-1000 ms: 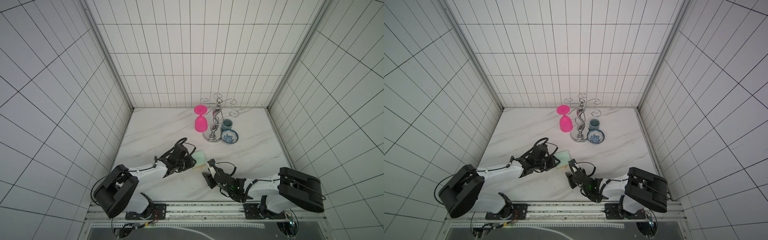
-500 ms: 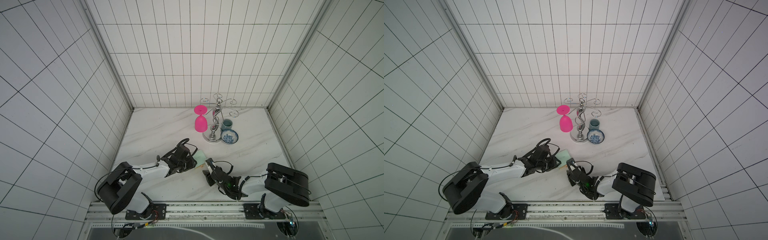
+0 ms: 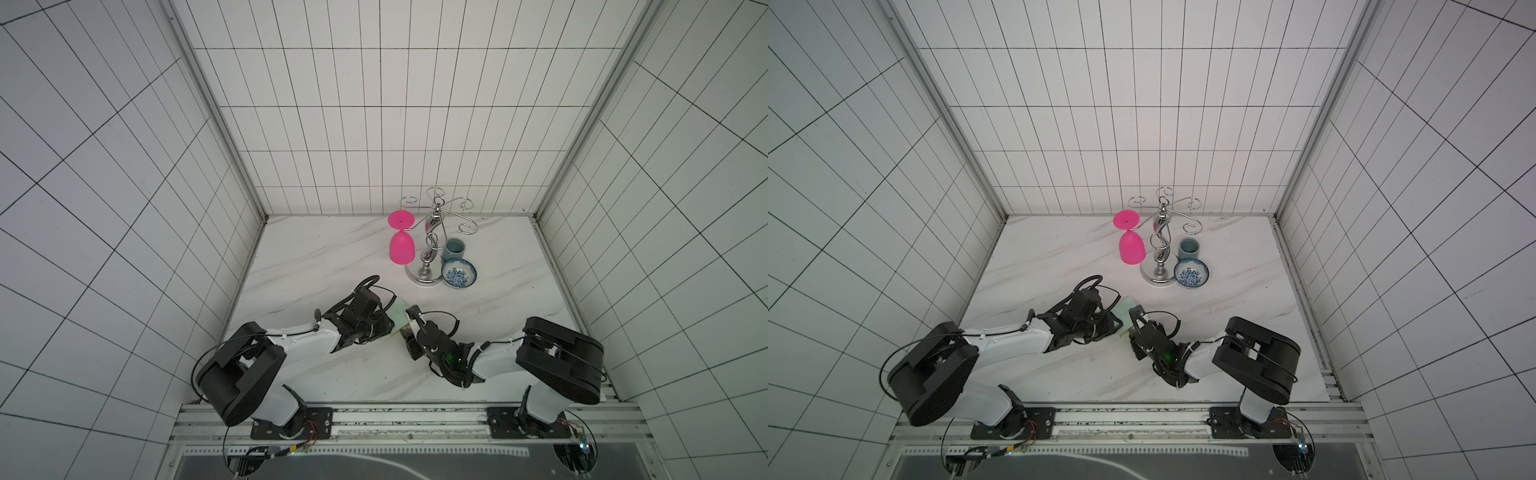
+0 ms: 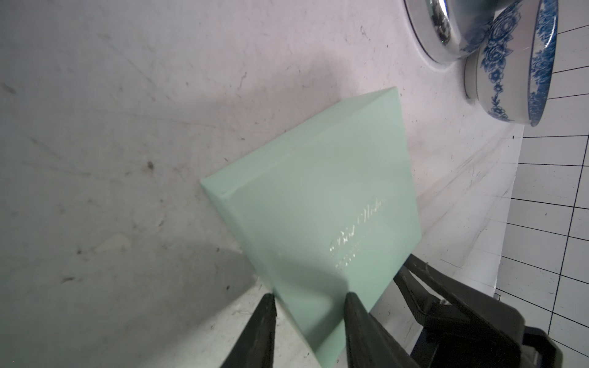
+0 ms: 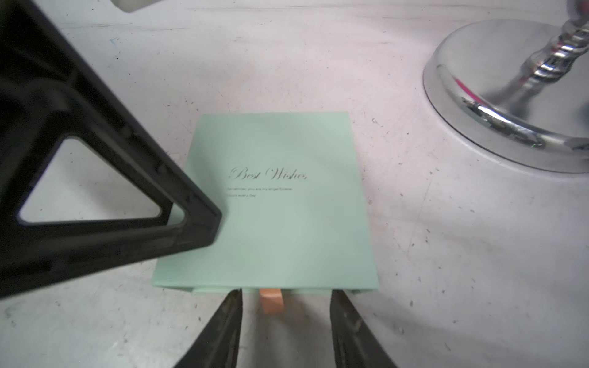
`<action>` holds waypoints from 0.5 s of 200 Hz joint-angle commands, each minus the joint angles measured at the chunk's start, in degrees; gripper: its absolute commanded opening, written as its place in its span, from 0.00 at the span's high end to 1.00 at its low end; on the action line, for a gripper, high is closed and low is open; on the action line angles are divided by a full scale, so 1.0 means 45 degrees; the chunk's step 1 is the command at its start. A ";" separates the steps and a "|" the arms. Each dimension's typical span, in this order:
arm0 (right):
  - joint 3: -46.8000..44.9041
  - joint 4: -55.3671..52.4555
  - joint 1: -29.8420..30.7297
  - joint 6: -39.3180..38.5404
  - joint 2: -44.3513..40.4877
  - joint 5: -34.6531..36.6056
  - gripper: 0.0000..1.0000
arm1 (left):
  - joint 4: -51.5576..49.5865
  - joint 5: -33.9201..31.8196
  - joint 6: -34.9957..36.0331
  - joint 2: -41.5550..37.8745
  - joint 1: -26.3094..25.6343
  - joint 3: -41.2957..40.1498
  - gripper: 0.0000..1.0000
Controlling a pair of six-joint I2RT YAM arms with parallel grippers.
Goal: Take out the earrings from the drawer-style jewelry box
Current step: Open the drawer in the jewelry box.
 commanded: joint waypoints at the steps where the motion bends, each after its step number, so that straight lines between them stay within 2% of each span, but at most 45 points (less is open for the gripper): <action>1: 0.0860 -0.0158 -0.0115 -0.0237 0.0113 -0.0219 0.53 | -0.0258 -0.0302 0.0187 0.0296 -0.0019 0.0326 0.64; 32: 0.0971 -0.0110 -0.0156 -0.0525 0.0201 -0.0292 0.53 | -0.0269 -0.0270 0.0282 0.0433 -0.0029 0.0422 0.64; 100: 0.1055 -0.0630 -0.0590 -0.0735 0.0141 -0.0623 0.64 | -0.0479 -0.0350 0.0475 0.0486 -0.0009 0.0566 0.64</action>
